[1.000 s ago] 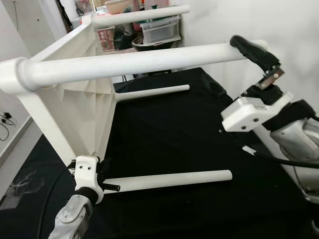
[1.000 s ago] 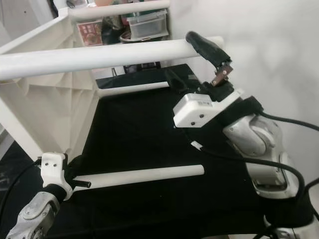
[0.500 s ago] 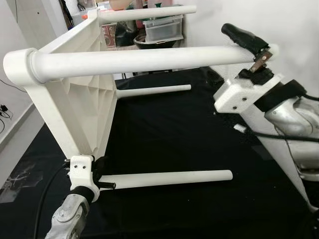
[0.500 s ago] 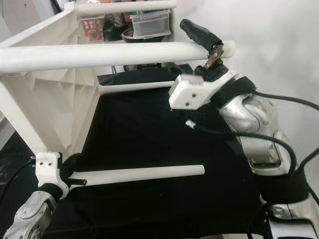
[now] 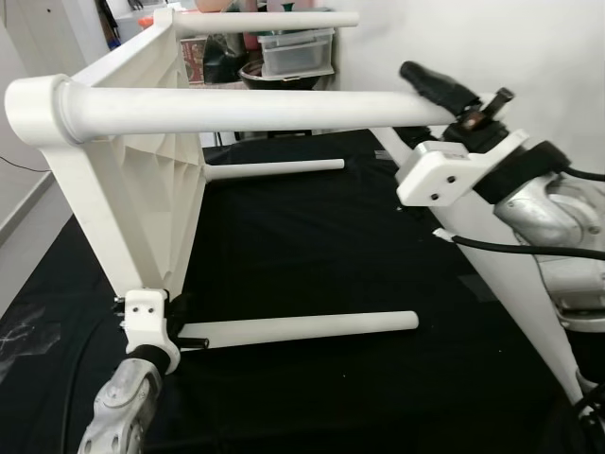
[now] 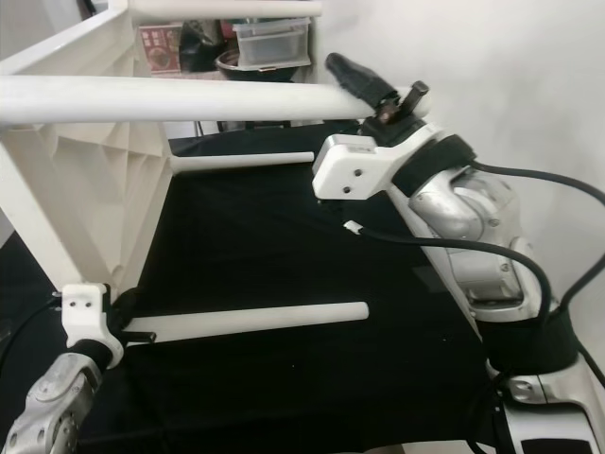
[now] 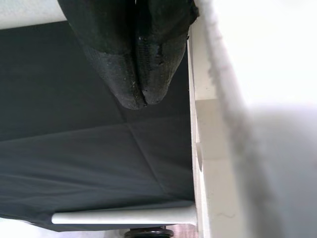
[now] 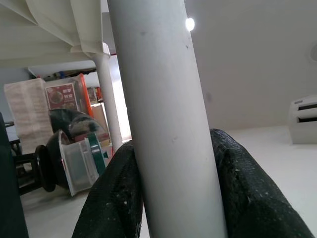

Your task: Building children table

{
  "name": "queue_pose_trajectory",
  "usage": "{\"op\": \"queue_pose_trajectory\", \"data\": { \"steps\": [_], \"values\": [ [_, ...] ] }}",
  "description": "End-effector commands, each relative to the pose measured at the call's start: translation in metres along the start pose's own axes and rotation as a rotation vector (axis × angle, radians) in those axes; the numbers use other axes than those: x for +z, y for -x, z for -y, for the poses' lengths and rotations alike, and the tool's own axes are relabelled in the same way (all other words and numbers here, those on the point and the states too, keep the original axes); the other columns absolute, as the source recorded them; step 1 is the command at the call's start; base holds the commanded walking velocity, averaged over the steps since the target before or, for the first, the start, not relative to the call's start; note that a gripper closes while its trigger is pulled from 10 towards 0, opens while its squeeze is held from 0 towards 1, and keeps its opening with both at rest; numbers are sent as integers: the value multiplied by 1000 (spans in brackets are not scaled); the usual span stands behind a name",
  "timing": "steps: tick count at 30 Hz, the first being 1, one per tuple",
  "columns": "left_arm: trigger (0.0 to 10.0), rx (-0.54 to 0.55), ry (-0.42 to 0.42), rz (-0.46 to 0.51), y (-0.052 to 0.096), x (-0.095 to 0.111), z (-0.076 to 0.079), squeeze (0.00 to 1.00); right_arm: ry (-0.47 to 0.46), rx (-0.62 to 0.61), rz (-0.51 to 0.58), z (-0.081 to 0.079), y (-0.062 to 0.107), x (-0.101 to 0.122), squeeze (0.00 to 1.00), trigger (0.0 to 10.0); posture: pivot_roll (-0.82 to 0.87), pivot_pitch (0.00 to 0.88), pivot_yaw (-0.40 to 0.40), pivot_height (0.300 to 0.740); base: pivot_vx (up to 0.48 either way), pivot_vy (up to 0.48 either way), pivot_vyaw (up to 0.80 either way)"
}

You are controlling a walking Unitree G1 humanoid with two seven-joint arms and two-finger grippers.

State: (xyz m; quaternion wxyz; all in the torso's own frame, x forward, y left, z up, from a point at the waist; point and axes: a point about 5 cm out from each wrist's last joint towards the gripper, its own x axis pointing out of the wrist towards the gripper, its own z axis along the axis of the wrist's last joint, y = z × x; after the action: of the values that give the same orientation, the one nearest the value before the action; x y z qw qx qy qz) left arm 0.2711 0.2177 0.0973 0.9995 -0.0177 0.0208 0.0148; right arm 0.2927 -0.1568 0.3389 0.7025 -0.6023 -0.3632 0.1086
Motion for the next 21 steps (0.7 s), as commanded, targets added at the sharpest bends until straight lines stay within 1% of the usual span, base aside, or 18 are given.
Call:
{"op": "queue_pose_trajectory", "data": {
  "steps": [1,2,3,4,5,6,7,8,9,10,11,13,15,16,17,19,20,21],
  "values": [
    [10000,140,-33,19,2,6,-38,0,-61,-16,-46,-2,1,-7,0,0,-123,0,30,740,0,0,0],
    [10000,140,-33,19,2,6,-38,0,-61,-16,-46,-2,1,-7,0,0,-123,0,30,740,0,0,0],
    [10000,179,-47,40,0,13,-52,0,-73,-5,-83,-5,3,-12,0,0,-123,0,35,740,0,0,0],
    [10000,179,-47,40,0,13,-52,0,-73,-5,-83,-5,3,-12,0,0,-123,0,35,740,0,0,0],
    [10000,215,-65,70,-2,25,-68,0,-99,9,-140,-11,6,-20,0,0,-120,0,34,740,0,0,0],
    [10000,215,-65,70,-2,25,-68,0,-99,9,-140,-11,6,-20,0,0,-120,0,34,740,0,0,0],
    [10000,238,-86,103,-3,37,-79,0,-141,15,-207,-17,10,-29,0,0,-111,0,33,740,0,0,0],
    [10000,238,-86,103,-3,37,-79,0,-141,15,-207,-17,10,-29,0,0,-111,0,33,740,0,0,0],
    [10000,255,-105,145,-4,53,-89,0,-198,25,-284,-27,14,-40,0,0,-97,0,28,740,0,0,0],
    [10000,255,-105,145,-4,53,-89,0,-198,25,-284,-27,14,-40,0,0,-97,0,28,740,0,0,0],
    [10000,257,-129,198,-5,72,-94,0,-311,16,-368,-39,18,-50,0,0,-92,0,25,740,0,0,0],
    [10000,238,-164,308,-6,111,-97,0,-491,12,-485,-66,23,-63,0,0,-69,0,18,740,0,0,0],
    [10000,238,-164,308,-6,111,-97,0,-491,12,-485,-66,23,-63,0,0,-69,0,18,740,0,0,0],
    [10000,215,-191,364,-7,131,-96,0,-613,-3,-533,-78,24,-66,0,0,-57,0,14,740,0,0,0],
    [10000,215,-191,364,-7,131,-96,0,-613,-3,-533,-78,24,-66,0,0,-57,0,14,740,0,0,0],
    [10000,134,-275,504,-8,188,-89,0,-833,22,-623,-113,24,-65,0,0,-33,0,5,740,0,0,0],
    [10000,134,-275,504,-8,188,-89,0,-833,22,-623,-113,24,-65,0,0,-33,0,5,740,0,0,0],
    [10000,79,-329,577,-7,221,-81,0,-947,62,-663,-138,25,-59,0,0,-10,0,6,740,0,0,0]
  ]
}}
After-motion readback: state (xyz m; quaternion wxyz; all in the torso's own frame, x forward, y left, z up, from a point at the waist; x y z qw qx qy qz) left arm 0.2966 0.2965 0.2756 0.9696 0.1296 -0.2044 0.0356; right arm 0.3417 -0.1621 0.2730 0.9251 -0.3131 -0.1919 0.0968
